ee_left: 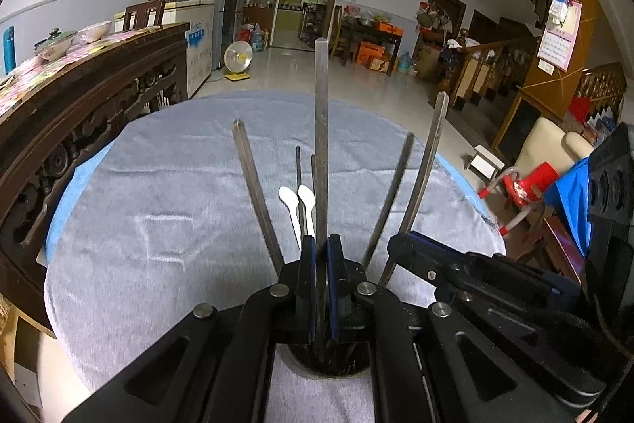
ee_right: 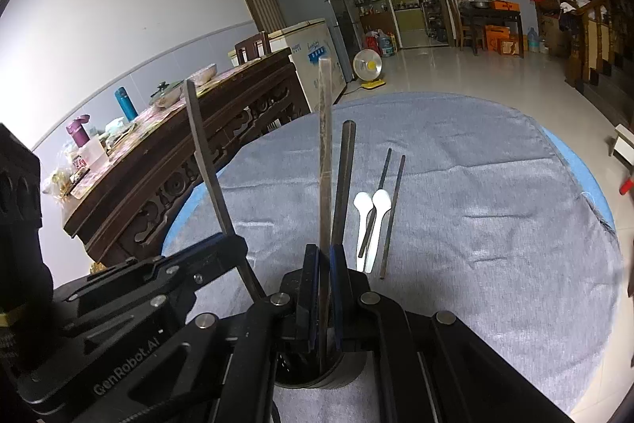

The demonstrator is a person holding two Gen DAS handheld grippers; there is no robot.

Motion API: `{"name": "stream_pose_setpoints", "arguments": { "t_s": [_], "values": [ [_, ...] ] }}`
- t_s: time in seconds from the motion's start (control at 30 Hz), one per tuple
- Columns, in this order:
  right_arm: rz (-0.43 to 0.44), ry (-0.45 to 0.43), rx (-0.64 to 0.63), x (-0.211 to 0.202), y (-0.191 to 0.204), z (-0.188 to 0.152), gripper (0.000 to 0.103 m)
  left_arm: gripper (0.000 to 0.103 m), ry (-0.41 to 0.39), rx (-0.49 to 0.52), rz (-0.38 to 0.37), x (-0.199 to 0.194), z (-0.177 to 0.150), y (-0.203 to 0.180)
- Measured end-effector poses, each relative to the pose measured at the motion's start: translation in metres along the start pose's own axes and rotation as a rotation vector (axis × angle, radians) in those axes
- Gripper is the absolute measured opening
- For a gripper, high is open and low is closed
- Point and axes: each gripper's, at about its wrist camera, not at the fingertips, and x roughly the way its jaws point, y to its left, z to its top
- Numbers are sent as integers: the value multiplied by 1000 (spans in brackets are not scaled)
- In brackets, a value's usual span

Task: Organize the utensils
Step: 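Open both tools and raise them away from the metal cup, then move both open tools toward the last chopsticks beside the white spoons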

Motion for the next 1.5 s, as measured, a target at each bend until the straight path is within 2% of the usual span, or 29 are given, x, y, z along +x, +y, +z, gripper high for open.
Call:
{"name": "stream_pose_setpoints", "arguments": {
  "t_s": [0.27, 0.37, 0.43, 0.5, 0.57, 0.73, 0.83, 0.87, 0.9, 1.1, 1.27, 1.33, 1.5],
  "values": [
    [14, 19, -19, 1, 4, -2, 8, 6, 12, -11, -8, -4, -3, 6],
    [6, 24, -28, 0, 5, -3, 8, 9, 12, -20, -11, -8, -2, 8],
    [-3, 21, -20, -2, 4, -2, 11, 17, 8, -29, -12, -12, -1, 11],
    [-3, 10, -11, -7, 2, -1, 22, 25, -7, -40, -10, -19, 0, 15],
    [-6, -6, -9, -14, 1, 1, 28, 34, -24, -50, -12, -27, 3, 18],
    [-12, -39, 12, -31, -9, 9, 35, 55, -81, -94, -12, -47, 13, 35],
    [-11, -51, 50, -38, -22, 13, 42, 62, -111, -146, 6, -55, 20, 54],
    [-18, -52, 65, -39, -27, 14, 49, 62, -114, -161, 18, -55, 22, 60],
    [-27, -54, 78, -40, -33, 14, 50, 62, -113, -175, 26, -55, 23, 65],
    [-42, -24, 141, -33, -58, 6, 51, 67, -65, -262, 105, -39, 21, 103],
    [-51, 43, 188, -16, -78, -4, 54, 67, 20, -291, 178, -9, 12, 124],
    [-58, 67, 196, -10, -84, -10, 59, 67, 47, -296, 195, 0, 7, 128],
    [-69, 117, 213, 3, -92, -20, 60, 67, 95, -300, 207, 15, -4, 133]
  ]
}}
